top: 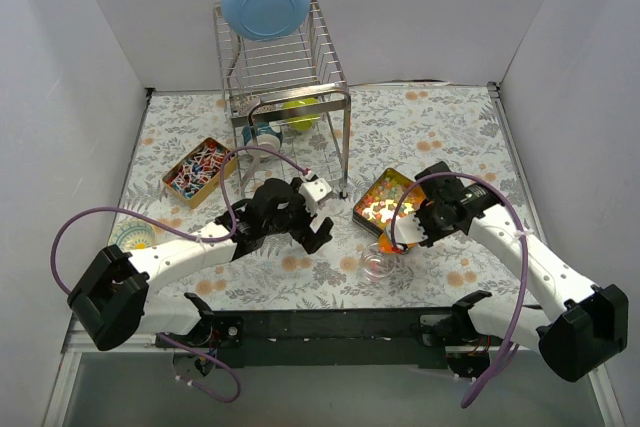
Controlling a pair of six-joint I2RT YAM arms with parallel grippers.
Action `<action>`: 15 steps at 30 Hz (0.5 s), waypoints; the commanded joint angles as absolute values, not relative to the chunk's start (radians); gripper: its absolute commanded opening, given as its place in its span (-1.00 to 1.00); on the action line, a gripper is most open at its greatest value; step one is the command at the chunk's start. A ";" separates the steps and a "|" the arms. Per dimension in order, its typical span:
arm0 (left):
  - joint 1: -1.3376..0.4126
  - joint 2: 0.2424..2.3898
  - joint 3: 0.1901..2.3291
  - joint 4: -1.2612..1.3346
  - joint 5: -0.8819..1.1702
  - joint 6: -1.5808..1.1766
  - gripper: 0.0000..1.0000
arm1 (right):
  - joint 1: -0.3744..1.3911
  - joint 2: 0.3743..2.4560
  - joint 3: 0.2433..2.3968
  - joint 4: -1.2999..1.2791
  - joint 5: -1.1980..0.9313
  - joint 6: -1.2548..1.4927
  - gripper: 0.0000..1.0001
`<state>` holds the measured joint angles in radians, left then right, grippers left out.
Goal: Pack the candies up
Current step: Place the fake candies in the packing bottle.
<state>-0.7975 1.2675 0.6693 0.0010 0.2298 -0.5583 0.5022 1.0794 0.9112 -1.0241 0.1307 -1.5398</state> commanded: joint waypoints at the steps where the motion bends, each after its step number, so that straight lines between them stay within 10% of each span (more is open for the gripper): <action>1: -0.776 1.220 0.660 0.038 0.242 -0.551 0.96 | 0.532 1.108 0.960 -1.029 0.247 -1.491 -0.97; 15: -0.769 1.227 0.681 0.100 0.276 -0.583 0.96 | 0.667 1.077 0.974 -1.077 0.386 -1.505 -0.97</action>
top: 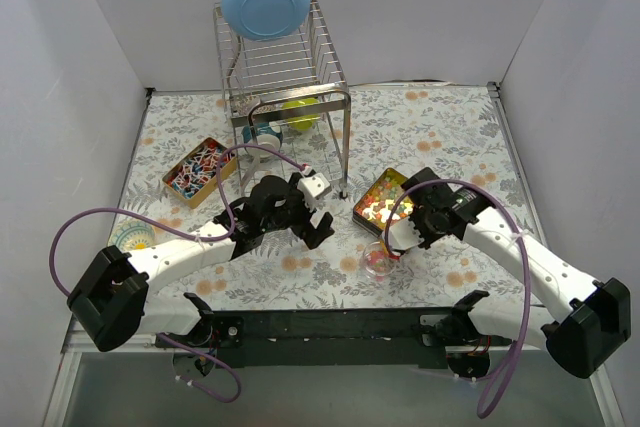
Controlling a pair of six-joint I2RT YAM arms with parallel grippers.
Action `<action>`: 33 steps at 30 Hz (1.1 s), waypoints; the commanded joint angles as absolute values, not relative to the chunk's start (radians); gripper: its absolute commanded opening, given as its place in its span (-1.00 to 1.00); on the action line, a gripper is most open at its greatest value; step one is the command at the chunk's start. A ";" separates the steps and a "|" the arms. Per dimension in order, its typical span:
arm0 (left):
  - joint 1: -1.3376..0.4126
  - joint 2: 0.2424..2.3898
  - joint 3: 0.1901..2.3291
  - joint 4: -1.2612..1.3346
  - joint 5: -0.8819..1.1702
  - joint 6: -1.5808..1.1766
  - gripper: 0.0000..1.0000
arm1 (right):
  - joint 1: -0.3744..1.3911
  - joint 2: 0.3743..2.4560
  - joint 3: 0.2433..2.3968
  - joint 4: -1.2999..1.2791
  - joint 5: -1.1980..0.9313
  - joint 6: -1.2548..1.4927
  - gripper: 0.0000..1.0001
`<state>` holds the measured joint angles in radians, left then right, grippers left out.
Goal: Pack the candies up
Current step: Place the fake candies in the packing bottle, then adjust the spatula.
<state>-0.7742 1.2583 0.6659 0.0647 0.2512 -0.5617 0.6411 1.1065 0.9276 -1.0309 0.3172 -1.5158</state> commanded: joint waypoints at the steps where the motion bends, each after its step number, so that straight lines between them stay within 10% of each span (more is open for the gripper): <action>1: -0.769 1.227 0.686 0.101 0.279 -0.589 0.97 | 0.682 1.075 0.974 -1.080 0.405 -1.503 -0.97; 33: -0.770 1.368 0.850 0.179 0.457 -0.741 0.67 | 0.744 1.166 1.117 -1.057 0.344 -1.196 -0.97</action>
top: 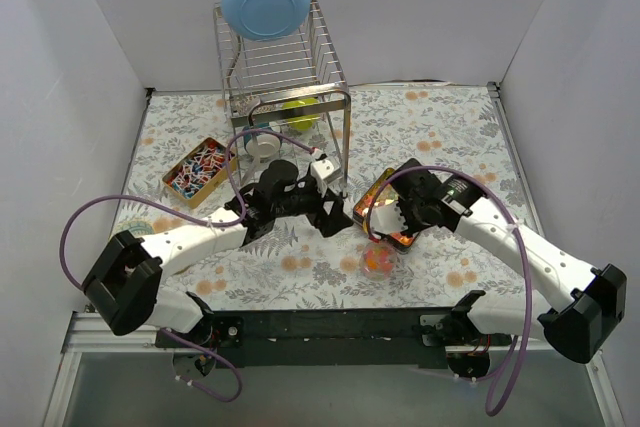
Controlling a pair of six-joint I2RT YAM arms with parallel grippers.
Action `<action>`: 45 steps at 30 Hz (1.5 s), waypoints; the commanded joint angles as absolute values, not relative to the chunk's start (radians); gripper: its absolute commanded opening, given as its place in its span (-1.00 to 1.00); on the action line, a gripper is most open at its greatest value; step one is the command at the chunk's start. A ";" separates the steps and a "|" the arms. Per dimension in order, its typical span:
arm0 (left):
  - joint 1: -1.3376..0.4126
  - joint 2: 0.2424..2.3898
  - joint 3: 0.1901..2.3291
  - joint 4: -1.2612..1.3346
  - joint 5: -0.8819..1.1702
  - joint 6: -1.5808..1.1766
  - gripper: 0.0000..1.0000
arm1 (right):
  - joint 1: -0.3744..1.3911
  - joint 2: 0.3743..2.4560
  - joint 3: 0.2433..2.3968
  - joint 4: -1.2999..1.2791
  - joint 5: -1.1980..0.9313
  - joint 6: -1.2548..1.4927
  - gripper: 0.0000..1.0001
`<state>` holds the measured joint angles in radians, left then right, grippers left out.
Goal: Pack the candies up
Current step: Adjust the spatula, then scoop the fake candies from the storage box.
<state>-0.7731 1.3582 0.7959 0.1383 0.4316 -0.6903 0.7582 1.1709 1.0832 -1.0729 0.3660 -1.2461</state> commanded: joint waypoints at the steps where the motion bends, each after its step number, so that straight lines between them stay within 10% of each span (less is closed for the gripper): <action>1: -0.769 1.374 0.857 0.186 0.469 -0.756 0.56 | 0.742 1.175 1.124 -1.049 0.336 -1.195 -0.97; 5: -0.769 1.420 0.891 0.221 0.499 -0.787 -0.09 | 0.739 1.221 1.195 -1.058 0.273 -1.163 -0.97; 8: -0.769 1.443 0.907 0.244 0.503 -0.799 -0.22 | 0.739 1.246 1.267 -1.069 0.223 -1.155 -0.97; 17: -0.770 1.543 0.925 0.267 0.454 -0.810 -0.19 | 0.738 1.272 1.509 -1.151 0.018 -1.118 -0.97; 22: -0.770 1.465 0.897 0.235 0.279 -0.842 0.36 | 0.608 1.207 1.356 -1.154 0.112 -1.270 -0.97; 28: -0.769 1.427 0.779 0.221 0.285 -0.842 0.39 | 0.355 1.259 1.282 -1.076 0.209 -1.592 -0.97; 45: -0.781 1.571 0.629 0.434 0.377 -0.874 0.40 | 0.348 1.391 1.253 -0.875 0.420 -2.126 -0.97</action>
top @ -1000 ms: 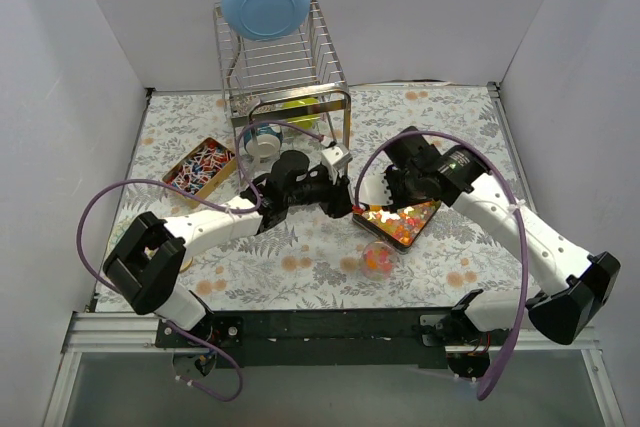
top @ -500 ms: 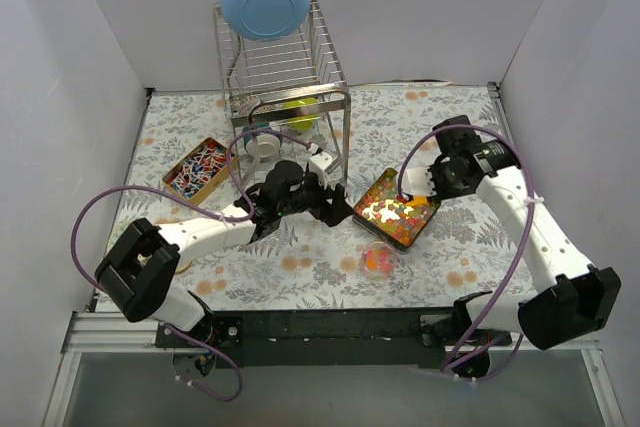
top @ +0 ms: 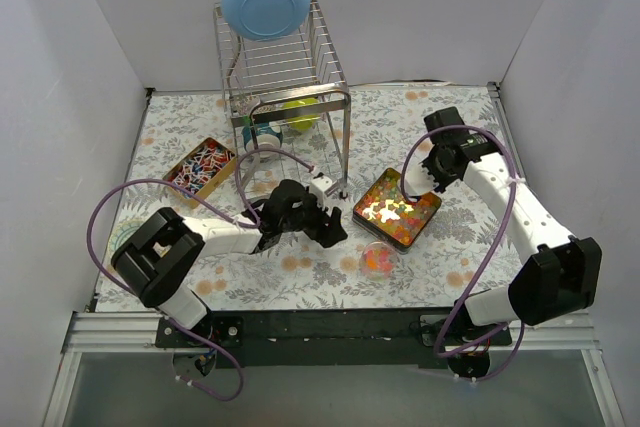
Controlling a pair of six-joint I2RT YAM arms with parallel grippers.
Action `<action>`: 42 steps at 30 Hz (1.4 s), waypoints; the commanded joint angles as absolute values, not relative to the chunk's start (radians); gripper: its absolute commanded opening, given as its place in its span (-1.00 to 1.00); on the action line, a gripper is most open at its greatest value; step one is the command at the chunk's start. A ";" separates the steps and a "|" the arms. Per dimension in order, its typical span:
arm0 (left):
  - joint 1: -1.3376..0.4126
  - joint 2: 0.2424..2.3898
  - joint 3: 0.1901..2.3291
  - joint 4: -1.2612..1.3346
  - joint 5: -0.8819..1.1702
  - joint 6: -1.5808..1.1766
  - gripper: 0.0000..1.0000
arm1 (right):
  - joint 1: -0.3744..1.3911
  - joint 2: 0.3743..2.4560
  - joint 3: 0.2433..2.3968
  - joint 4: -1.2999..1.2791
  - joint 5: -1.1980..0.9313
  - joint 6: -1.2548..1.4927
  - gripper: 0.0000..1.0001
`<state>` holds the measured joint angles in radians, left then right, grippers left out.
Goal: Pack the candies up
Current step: Scoop the fake candies from the storage box.
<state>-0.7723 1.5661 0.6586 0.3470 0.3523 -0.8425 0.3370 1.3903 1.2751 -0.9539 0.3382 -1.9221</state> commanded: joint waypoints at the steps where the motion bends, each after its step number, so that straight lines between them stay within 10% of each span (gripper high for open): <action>1: -0.779 1.583 0.624 0.451 0.377 -0.885 0.40 | 0.351 1.391 1.238 -0.859 0.431 -2.137 -0.97; 26: -0.790 1.526 0.543 0.546 0.377 -0.980 0.46 | 0.488 1.359 1.026 -0.805 0.575 -2.298 -0.97; 42: -0.790 1.577 0.523 0.647 0.382 -0.924 0.47 | 0.572 1.466 1.141 -1.163 0.479 -1.760 -0.97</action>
